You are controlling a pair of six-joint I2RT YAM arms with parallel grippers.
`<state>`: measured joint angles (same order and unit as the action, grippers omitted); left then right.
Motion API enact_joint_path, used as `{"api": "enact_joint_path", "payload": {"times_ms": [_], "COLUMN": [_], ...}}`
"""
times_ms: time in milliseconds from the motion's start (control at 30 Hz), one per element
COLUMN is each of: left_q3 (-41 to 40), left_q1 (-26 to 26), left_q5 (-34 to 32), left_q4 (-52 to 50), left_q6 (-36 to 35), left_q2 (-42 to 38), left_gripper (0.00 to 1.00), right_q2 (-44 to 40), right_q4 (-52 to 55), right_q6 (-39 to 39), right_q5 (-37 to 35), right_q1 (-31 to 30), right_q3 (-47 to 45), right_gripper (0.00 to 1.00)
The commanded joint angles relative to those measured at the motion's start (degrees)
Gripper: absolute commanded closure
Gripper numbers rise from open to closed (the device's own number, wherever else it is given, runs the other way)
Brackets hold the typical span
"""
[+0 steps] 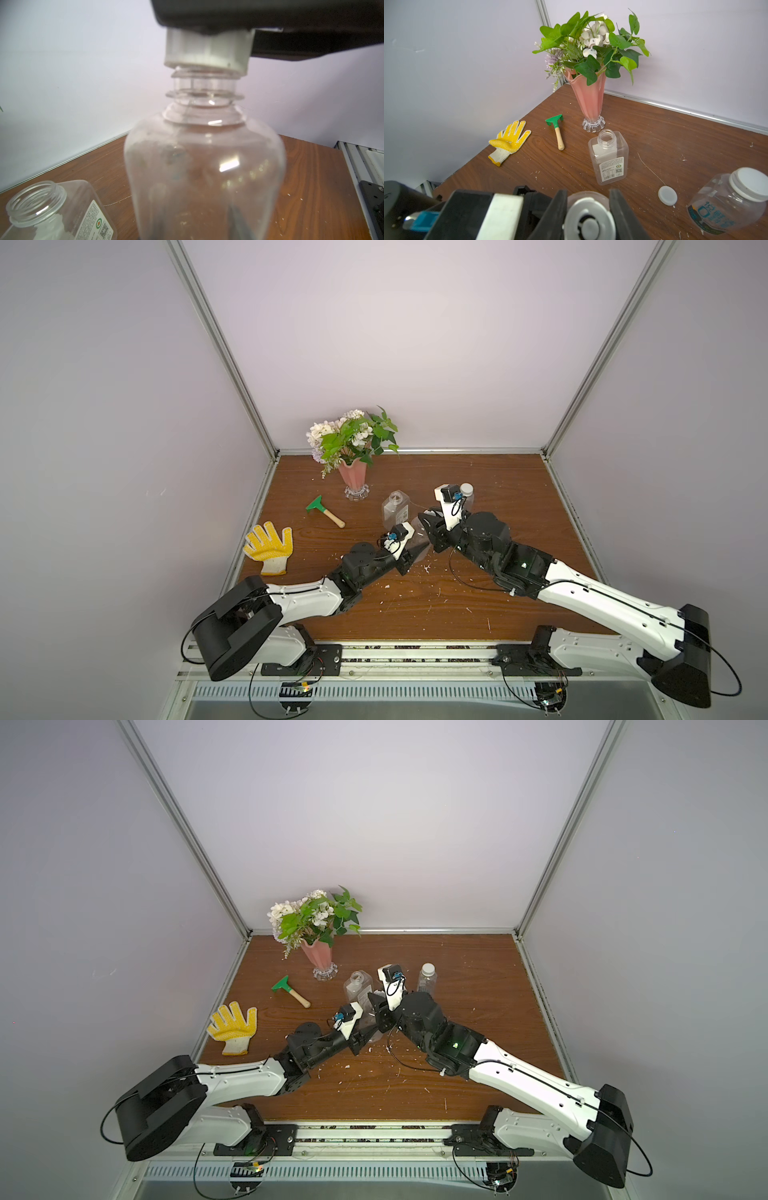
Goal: Screw on the bottle caps
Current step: Screw the bottle cap onto the plastic bottle.
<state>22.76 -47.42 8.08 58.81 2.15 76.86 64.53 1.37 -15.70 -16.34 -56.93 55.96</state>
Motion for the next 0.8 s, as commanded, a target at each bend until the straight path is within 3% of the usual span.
{"api": "enact_joint_path", "payload": {"times_ms": [0,300,400,500,600,767], "left_q3": [2.65,1.94,1.72,0.92,-0.31,-1.65], "left_q1": [0.23,0.26,0.30,0.23,0.30,0.29], "left_q5": [-4.35,-4.91,-4.38,-2.11,2.72,13.22], "left_q4": [9.81,9.80,9.76,9.79,9.83,9.70], "left_q6": [2.74,3.75,4.12,4.23,3.87,3.59], "left_q2": [0.14,2.56,2.42,1.51,0.32,-1.56], "left_gripper": [0.60,0.60,0.60,0.60,0.60,0.60], "right_q2": [-0.22,-4.38,-5.92,-8.12,-9.91,-10.18], "right_q4": [9.50,14.54,17.14,17.40,17.54,19.61], "right_q6": [1.66,7.46,10.22,14.95,22.54,36.84], "right_q5": [0.75,7.84,12.14,21.23,32.49,47.76], "right_q1": [-0.77,0.79,3.61,8.87,14.00,16.28], "right_q3": [2.13,6.26,6.25,5.39,4.92,6.04], "right_gripper": [0.53,0.11,0.08,0.07,0.06,0.03]}}
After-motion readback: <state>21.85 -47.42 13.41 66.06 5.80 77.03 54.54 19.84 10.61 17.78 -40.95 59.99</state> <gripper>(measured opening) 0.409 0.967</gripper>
